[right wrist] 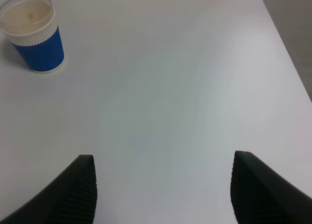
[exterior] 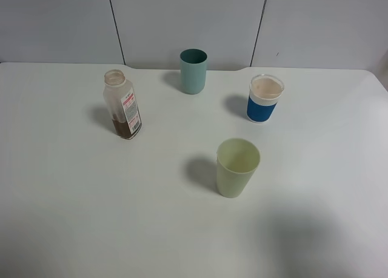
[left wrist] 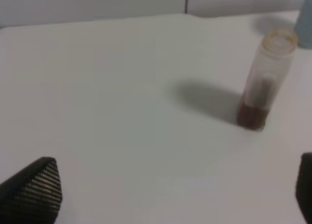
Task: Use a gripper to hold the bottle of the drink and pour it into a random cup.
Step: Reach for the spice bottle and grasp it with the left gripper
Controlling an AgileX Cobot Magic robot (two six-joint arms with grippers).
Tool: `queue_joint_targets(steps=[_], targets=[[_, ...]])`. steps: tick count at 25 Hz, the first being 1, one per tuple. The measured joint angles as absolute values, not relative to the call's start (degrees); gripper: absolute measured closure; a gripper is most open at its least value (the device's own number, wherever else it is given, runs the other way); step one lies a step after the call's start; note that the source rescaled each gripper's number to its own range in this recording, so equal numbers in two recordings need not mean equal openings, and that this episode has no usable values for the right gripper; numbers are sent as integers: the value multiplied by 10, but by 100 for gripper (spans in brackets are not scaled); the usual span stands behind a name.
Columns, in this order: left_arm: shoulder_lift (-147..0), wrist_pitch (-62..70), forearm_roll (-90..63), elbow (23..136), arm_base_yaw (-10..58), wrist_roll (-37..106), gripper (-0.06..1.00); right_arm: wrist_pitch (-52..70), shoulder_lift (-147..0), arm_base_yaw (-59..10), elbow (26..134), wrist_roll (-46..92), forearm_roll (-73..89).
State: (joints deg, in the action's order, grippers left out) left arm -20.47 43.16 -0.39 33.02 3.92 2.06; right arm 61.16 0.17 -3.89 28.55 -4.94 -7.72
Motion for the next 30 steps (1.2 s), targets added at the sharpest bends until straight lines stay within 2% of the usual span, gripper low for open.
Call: queue_joint_targets(steps=[16, 26, 30], targets=[[-394, 418, -56, 330, 39, 72, -5, 612, 2, -39, 286, -49, -77], [-483, 353, -98, 303, 39, 116, -5, 612, 2, -39, 286, -49, -77], [-523, 322, -103, 302, 72, 120, -5, 612, 2, -39, 286, -49, -77]])
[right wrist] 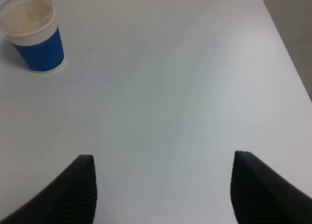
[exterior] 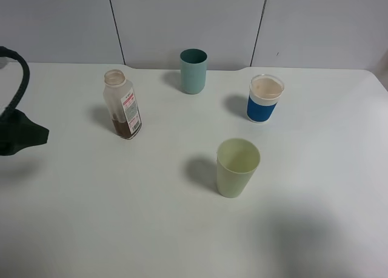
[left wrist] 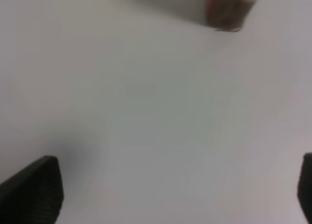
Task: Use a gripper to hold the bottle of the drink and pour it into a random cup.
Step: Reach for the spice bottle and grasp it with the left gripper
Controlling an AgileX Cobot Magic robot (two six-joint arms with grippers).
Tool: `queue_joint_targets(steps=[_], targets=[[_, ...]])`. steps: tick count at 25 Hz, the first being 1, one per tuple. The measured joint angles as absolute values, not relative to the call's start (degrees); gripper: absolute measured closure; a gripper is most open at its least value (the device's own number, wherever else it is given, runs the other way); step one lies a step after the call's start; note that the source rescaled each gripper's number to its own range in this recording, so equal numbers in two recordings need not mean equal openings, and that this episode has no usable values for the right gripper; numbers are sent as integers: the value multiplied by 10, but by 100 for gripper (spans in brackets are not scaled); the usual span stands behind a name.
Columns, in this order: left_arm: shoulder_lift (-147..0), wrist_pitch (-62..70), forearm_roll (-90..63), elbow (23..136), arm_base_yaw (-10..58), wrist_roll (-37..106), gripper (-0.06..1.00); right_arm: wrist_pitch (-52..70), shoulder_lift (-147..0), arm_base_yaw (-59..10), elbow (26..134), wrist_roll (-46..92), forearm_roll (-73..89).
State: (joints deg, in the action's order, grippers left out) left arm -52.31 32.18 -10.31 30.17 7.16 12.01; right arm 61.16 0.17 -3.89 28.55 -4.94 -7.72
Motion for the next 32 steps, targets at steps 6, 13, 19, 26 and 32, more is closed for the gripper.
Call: queue_joint_targets(steps=[6, 13, 19, 26, 32], targets=[[-600, 253, -106, 302, 122, 113, -5, 612, 2, -39, 286, -49, -77], [-694, 158, -106, 302, 159, 112, -5, 612, 2, -39, 286, -49, -77], [-755, 99, -101, 302, 160, 111, -5, 612, 2, -39, 286, -49, -77], [-799, -14, -78, 269, 160, 111, -5, 612, 2, -39, 286, -49, -77], [-837, -141, -58, 213, 160, 102, -5, 612, 2, -39, 286, -49, -77]])
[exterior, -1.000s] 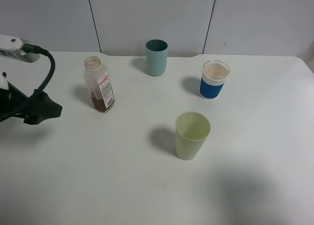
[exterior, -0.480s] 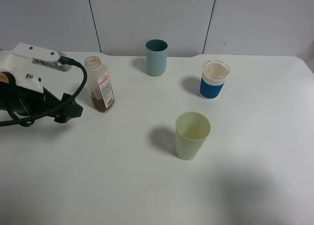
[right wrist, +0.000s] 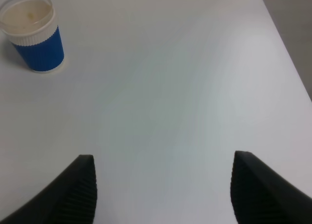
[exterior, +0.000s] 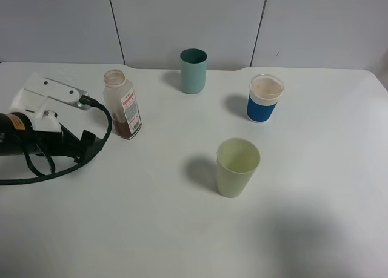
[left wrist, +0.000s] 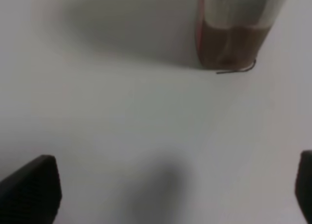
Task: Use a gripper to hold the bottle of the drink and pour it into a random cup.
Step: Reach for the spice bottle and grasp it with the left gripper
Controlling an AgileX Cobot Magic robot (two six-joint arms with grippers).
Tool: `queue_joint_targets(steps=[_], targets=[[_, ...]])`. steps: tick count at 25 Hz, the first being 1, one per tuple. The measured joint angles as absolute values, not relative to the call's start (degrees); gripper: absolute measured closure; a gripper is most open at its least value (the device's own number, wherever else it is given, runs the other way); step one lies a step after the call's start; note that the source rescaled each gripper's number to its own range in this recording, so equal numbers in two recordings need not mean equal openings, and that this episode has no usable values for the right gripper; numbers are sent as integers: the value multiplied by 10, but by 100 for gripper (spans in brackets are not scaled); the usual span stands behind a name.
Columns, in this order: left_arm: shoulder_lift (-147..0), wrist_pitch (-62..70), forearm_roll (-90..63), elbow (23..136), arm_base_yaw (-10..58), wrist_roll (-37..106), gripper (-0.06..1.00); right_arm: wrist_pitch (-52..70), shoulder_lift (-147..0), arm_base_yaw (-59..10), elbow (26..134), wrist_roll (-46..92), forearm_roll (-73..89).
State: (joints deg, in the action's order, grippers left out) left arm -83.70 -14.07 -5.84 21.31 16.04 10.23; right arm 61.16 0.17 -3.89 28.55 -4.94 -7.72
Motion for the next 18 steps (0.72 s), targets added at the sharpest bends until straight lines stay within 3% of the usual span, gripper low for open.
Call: queue_joint_targets(steps=[9, 18], targets=[[-930, -288, 42, 205, 160, -14, -5, 612, 2, -39, 286, -49, -77], [-1027, -442, 89, 205, 160, -42, -5, 612, 2, -39, 286, -49, -77]])
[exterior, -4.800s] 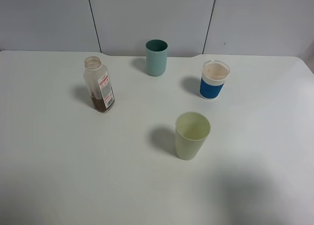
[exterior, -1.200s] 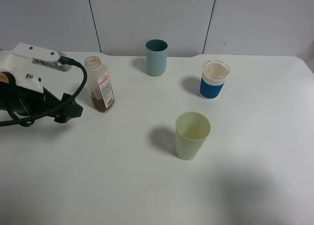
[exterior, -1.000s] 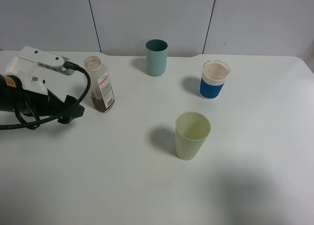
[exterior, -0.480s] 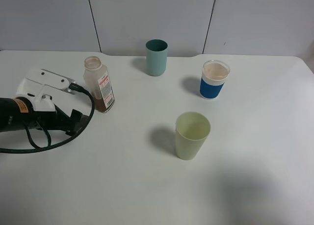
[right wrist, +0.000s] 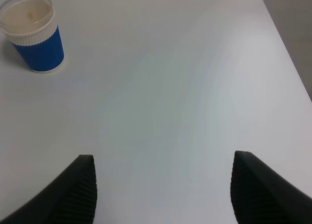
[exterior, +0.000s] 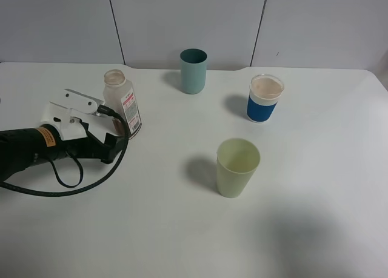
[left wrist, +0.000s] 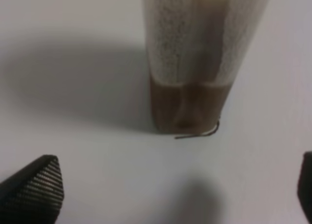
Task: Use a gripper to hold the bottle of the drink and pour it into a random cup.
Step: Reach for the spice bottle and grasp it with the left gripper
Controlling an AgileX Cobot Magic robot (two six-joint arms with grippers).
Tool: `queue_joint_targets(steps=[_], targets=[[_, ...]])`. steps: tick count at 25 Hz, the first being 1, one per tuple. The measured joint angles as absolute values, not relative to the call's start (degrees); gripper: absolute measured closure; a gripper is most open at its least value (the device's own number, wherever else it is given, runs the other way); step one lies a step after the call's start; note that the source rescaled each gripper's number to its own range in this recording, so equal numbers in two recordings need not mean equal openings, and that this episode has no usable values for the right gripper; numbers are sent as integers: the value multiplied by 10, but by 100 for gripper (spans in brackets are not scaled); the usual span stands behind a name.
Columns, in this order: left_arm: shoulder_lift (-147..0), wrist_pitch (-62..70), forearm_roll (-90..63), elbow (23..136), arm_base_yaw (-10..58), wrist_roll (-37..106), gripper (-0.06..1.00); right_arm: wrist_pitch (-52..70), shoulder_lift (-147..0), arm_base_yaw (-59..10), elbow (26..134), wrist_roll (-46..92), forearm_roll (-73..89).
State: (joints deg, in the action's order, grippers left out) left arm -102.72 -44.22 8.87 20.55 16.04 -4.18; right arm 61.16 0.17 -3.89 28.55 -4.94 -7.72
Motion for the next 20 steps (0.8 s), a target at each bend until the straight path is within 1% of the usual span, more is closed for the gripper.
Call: queue_joint_targets(steps=[4, 7, 11, 20], targets=[[-1053, -490, 89, 205, 160, -43, -5, 612, 2, -39, 286, -49, -77], [-1067, -511, 89, 208, 160, -43, -2, 612, 2, -39, 286, -49, -77], [-1085, -524, 89, 224, 160, -43, 2, 612, 2, -39, 286, -49, -77], [-1126, -532, 89, 279, 160, -43, 3, 612, 2, -39, 286, -49, -77]])
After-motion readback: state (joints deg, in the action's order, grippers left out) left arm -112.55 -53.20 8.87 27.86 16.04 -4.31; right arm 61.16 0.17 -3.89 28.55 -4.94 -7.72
